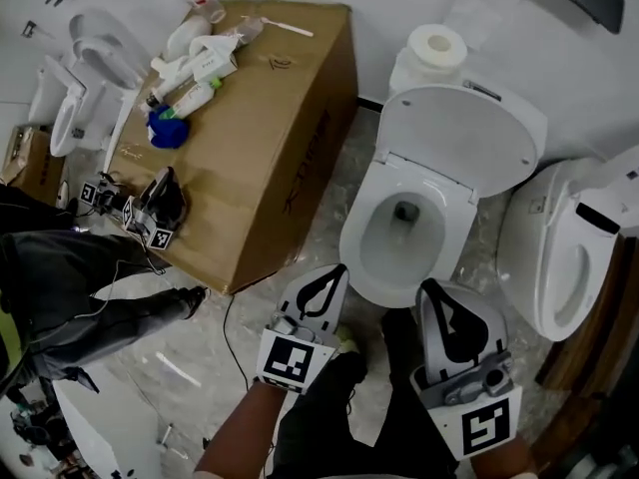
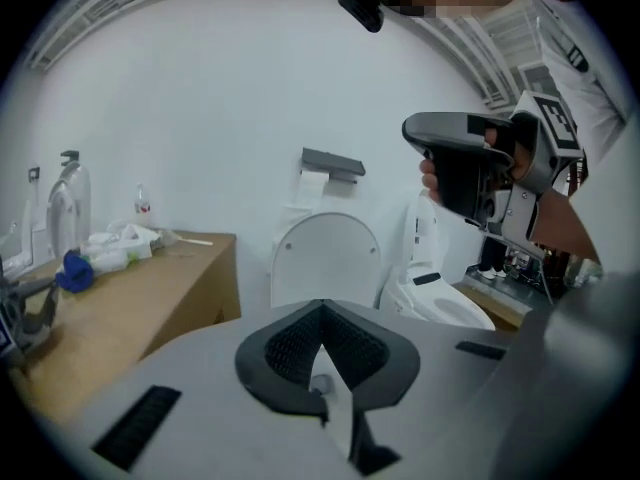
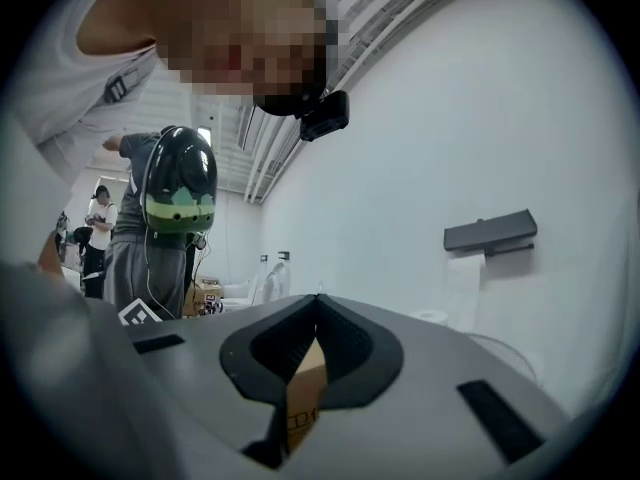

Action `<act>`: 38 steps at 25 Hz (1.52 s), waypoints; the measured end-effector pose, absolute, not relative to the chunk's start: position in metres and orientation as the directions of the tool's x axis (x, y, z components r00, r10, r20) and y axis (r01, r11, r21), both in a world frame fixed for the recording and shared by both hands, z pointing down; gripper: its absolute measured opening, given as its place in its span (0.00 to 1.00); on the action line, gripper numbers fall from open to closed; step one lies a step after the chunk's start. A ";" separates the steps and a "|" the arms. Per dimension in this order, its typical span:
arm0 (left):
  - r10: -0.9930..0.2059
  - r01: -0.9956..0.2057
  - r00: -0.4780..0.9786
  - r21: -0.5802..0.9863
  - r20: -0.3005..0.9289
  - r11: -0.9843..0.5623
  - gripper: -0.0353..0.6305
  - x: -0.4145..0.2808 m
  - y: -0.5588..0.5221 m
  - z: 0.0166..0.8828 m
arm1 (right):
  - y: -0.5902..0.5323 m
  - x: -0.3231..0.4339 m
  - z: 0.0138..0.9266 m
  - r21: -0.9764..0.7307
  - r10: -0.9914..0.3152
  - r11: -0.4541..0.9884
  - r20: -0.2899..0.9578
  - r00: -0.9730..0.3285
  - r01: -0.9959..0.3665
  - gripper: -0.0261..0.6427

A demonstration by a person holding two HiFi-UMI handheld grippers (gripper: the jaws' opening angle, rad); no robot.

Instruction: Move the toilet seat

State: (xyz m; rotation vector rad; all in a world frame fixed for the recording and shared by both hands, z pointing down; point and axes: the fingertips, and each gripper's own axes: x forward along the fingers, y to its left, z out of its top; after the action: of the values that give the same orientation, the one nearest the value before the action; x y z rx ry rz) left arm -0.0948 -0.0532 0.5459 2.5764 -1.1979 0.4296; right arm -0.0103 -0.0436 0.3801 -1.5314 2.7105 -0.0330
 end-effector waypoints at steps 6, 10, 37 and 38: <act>-0.660 -0.783 0.600 0.165 0.452 -0.599 0.07 -0.108 -0.055 0.669 | -0.050 -0.012 0.467 -0.039 -0.858 0.512 0.013 -0.513 -0.858 0.06; -0.646 -0.797 0.586 0.204 0.490 -0.568 0.07 -0.118 -0.062 0.737 | -0.056 -0.019 0.512 -0.031 -0.863 0.504 0.021 -0.505 -0.863 0.06; -0.544 -0.713 0.668 0.646 0.508 -0.273 0.24 -0.136 -0.076 0.928 | -0.094 -0.079 0.678 -0.008 -0.785 0.609 0.138 -0.604 -0.793 0.06; -0.542 -0.700 0.676 0.663 0.498 -0.264 0.24 -0.135 -0.076 0.928 | -0.093 -0.079 0.678 -0.007 -0.780 0.615 0.139 -0.610 -0.789 0.06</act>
State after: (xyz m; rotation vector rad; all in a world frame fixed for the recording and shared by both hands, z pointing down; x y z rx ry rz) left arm -0.1352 -0.0755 0.9283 1.9438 -0.9667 0.2104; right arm -0.0794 -0.0932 0.6784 -1.4309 2.9318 -0.1097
